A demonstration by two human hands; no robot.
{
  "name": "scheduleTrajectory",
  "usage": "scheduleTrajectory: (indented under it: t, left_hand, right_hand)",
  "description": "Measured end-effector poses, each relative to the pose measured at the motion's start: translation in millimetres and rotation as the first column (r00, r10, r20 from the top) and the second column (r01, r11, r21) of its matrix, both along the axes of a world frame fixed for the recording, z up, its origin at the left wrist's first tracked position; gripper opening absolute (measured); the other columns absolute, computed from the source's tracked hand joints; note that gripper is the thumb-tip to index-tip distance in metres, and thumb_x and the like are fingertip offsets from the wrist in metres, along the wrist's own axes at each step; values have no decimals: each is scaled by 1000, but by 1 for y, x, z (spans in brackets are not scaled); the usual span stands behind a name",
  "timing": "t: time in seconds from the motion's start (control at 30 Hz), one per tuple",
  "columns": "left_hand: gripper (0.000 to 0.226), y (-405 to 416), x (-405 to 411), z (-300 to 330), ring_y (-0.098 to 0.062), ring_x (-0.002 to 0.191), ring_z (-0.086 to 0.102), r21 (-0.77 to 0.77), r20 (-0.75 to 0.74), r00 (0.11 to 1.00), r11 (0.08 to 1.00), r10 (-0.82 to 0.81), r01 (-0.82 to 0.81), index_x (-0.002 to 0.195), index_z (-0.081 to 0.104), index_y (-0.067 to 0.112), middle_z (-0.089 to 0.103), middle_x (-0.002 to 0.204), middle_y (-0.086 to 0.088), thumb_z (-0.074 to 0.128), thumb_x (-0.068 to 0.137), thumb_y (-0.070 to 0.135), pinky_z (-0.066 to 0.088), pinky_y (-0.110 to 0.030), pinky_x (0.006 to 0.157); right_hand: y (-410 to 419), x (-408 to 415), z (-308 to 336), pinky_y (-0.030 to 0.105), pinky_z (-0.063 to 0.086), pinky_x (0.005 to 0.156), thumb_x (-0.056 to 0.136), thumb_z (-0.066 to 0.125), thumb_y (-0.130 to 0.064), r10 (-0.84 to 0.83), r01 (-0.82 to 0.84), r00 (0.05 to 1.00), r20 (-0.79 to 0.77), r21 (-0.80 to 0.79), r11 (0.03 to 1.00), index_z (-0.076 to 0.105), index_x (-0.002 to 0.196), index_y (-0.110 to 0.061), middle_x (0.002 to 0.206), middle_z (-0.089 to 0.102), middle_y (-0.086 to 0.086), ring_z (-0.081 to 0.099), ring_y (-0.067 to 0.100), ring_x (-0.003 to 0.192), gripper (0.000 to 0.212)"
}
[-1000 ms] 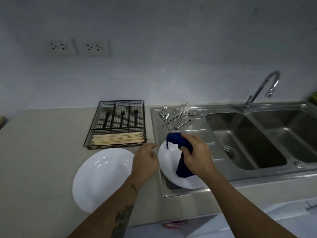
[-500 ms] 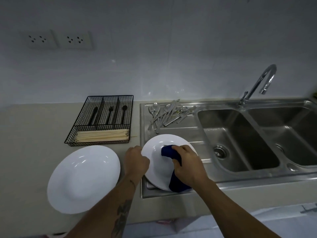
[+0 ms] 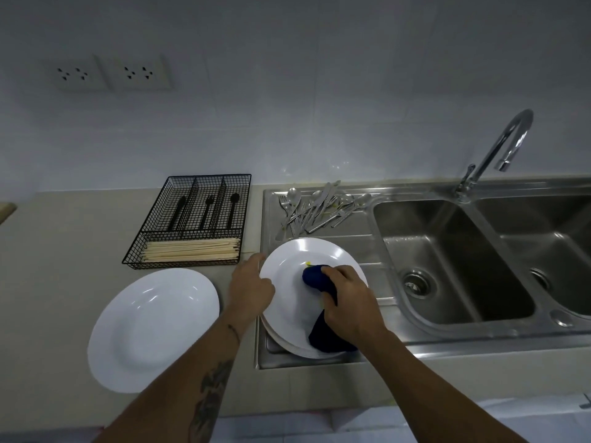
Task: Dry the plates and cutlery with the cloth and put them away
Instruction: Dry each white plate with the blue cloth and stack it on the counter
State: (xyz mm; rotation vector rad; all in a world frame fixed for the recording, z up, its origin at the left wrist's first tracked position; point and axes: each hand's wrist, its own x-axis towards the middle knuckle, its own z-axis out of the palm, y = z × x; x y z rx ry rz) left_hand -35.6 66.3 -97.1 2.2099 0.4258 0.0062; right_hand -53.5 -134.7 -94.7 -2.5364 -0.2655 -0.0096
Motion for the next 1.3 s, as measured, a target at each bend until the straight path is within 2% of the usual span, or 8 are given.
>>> scheduleTrajectory:
  t: [0.2,0.37,0.5,0.7,0.87,0.97,1.1,1.3]
  left_hand:
    - [58,5,-13,1,-16,105,58,-180,125,989,982,76,-53,119,63,40,58,117,2,50,81,-1,53,-42,94]
    - [59,4,-23,11,-1,93,64,-432,104,968,887,229,-163,107,65,40,67,101,19,41,85,-9,51,-17,70]
    - [55,4,-28,10,7,73,64,-519,92,969,841,231,-152,109,67,33,70,93,16,38,88,-9,48,-8,57]
    - [46,6,-24,13,-9,95,65,-596,67,976,793,207,-128,115,66,35,69,105,14,40,94,3,54,-29,82]
    - [48,11,-17,44,1,107,59,-656,158,963,752,218,-63,130,61,27,62,125,14,41,97,-1,50,-16,84]
    - [51,20,-11,65,-17,116,62,-740,202,936,671,289,-47,128,64,23,65,128,4,39,95,-6,52,-37,98]
    - [52,25,-14,91,-15,107,66,-777,204,928,628,311,-39,121,67,26,69,121,6,40,94,-8,56,-33,90]
    - [53,15,-20,108,-15,112,64,-740,229,948,672,220,23,125,66,23,67,124,8,41,92,-10,55,-30,93]
  right_hand:
    - [3,2,-4,36,43,103,92,52,-18,-8,6,999,39,60,998,47,141,-21,139,48,0,50,24,122,49]
    - [11,1,-10,30,39,102,93,54,-17,-48,53,998,-50,106,993,48,138,-22,136,51,-1,51,20,119,46]
    - [20,0,-14,33,42,98,92,58,-19,-94,103,992,-83,122,987,48,134,-23,129,54,0,53,21,114,43]
    - [36,2,-2,28,40,94,92,60,-19,-135,144,989,-62,182,973,48,131,-25,125,56,-4,53,18,112,42]
    - [70,4,39,24,32,106,94,56,-19,-27,-13,991,130,296,955,47,138,-25,135,54,-6,48,13,123,45]
    - [77,-3,55,53,14,118,97,36,-37,192,-188,960,205,-36,981,35,147,-29,153,37,-5,28,18,143,51]
    - [56,-5,61,72,-15,106,93,18,-54,237,-102,936,260,-445,890,26,153,-29,163,16,0,2,30,150,65]
    - [54,13,78,72,-11,108,84,0,-57,27,65,981,190,-459,886,-4,156,-24,162,-15,8,-22,32,146,79]
